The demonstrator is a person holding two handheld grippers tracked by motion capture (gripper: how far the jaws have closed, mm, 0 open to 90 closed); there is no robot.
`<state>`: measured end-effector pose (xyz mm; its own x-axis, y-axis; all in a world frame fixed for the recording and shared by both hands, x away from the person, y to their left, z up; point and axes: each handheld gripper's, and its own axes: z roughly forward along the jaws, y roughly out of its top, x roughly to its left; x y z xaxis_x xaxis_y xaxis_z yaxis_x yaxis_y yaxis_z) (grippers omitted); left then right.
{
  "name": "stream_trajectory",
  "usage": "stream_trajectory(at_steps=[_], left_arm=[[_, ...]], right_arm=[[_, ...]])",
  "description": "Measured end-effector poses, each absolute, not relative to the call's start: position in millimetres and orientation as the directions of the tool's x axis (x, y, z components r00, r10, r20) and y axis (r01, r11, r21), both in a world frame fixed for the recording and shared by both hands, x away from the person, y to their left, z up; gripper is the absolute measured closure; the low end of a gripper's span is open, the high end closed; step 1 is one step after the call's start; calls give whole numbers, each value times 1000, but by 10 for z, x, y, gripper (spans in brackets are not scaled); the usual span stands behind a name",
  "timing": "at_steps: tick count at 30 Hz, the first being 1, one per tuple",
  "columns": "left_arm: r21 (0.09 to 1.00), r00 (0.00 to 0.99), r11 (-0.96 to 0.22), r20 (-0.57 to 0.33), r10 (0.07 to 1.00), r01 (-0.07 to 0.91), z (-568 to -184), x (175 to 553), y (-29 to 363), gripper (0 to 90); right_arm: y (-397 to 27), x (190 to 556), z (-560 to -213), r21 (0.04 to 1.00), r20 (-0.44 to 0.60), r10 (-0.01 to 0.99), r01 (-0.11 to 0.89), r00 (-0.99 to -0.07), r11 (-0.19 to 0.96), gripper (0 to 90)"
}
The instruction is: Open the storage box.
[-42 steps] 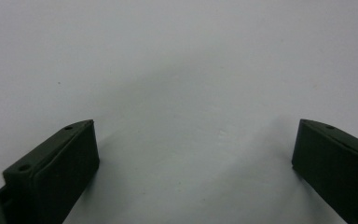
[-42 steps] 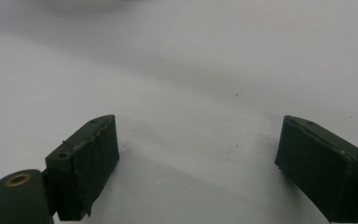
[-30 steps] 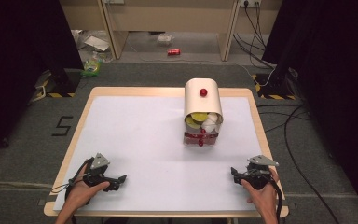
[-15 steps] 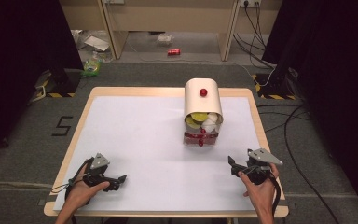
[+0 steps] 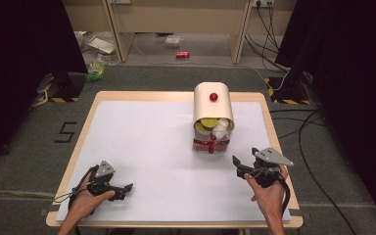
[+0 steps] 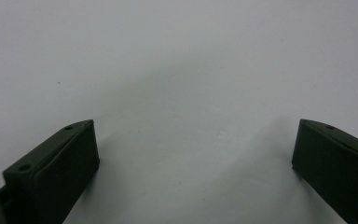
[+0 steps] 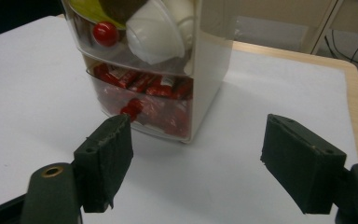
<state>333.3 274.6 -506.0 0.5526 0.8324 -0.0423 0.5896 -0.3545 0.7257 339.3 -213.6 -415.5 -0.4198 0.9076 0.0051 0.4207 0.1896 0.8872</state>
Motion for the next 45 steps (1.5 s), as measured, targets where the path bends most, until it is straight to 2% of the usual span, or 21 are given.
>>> stream_trajectory(at_steps=[4,22,45], left_arm=[[726,553,-355,-42,832,589,-5061,3333,2746,0],[726,552,-354,-42,833,590,-5060,3333,2745,0],[725,552,-354,-43,832,590,-5060,3333,2746,0]], right_arm=[[-2075,3405,-4071,891,40,901,424,-433,165,255],[-1873,3473,-3820,891,29,877,410,-479,195,283],[-1579,3612,-3651,895,-29,844,362,-536,261,287]])
